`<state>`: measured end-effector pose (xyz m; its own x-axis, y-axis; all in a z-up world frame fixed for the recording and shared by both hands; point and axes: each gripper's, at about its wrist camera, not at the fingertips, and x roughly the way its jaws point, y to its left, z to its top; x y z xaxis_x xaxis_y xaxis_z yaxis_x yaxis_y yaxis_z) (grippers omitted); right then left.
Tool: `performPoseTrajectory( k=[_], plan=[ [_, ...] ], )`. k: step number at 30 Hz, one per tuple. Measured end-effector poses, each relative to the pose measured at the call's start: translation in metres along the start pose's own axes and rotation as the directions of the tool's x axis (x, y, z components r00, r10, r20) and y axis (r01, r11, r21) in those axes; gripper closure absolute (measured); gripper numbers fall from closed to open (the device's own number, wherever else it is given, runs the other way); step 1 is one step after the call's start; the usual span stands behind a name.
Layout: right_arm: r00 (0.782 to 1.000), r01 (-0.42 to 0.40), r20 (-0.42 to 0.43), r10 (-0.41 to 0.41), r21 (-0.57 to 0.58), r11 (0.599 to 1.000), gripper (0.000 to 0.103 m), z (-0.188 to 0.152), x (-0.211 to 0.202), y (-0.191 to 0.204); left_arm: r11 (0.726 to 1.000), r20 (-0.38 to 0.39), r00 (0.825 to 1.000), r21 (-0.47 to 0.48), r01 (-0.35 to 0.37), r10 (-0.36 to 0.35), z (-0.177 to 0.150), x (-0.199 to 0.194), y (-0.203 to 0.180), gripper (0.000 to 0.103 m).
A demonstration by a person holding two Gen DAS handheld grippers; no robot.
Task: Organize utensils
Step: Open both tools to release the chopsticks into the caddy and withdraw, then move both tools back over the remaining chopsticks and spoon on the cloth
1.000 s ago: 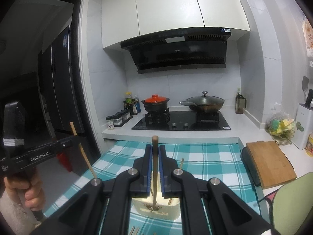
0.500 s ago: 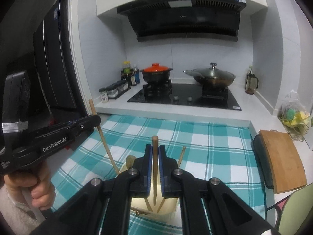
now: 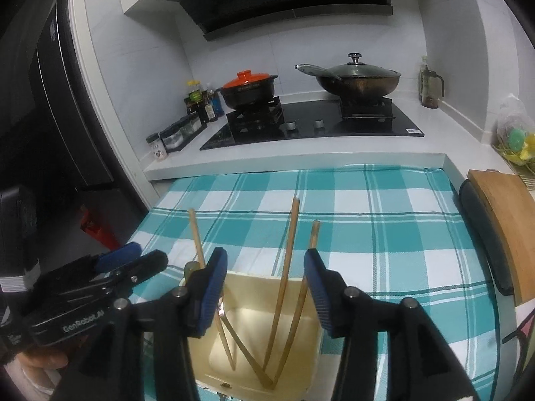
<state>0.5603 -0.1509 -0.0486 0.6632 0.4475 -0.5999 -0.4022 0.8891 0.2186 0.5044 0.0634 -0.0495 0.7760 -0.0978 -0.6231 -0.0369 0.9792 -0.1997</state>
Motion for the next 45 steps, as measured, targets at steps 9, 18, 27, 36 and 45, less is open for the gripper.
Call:
performPoseTrajectory(
  k=[9, 18, 27, 36, 45],
  plan=[
    [0.996, 0.093, 0.008, -0.093, -0.070, 0.993, 0.047, -0.050, -0.054, 0.001, 0.977, -0.072, 0.989, 0.179, -0.116, 0.131, -0.066, -0.054, 0.012, 0.006],
    [0.961, 0.267, -0.028, -0.273, -0.142, 0.953, 0.031, -0.160, -0.129, 0.025, 0.971, -0.195, 0.969, 0.211, -0.109, 0.151, -0.195, -0.109, 0.018, 0.002],
    [0.916, 0.381, -0.069, -0.394, -0.154, 0.912, 0.030, -0.251, -0.170, 0.043, 0.968, -0.160, 0.966, 0.183, -0.174, 0.204, -0.253, -0.149, -0.007, 0.002],
    [0.888, 0.437, -0.088, -0.450, -0.140, 0.889, 0.030, -0.281, -0.187, 0.048, 0.977, -0.125, 0.980, 0.164, -0.135, 0.157, -0.266, -0.170, -0.018, 0.002],
    [0.870, 0.471, -0.086, -0.485, -0.149, 0.870, 0.030, -0.288, -0.191, 0.048, 0.986, -0.172, 0.977, 0.131, -0.102, 0.124, -0.276, -0.168, -0.020, 0.002]
  ],
)
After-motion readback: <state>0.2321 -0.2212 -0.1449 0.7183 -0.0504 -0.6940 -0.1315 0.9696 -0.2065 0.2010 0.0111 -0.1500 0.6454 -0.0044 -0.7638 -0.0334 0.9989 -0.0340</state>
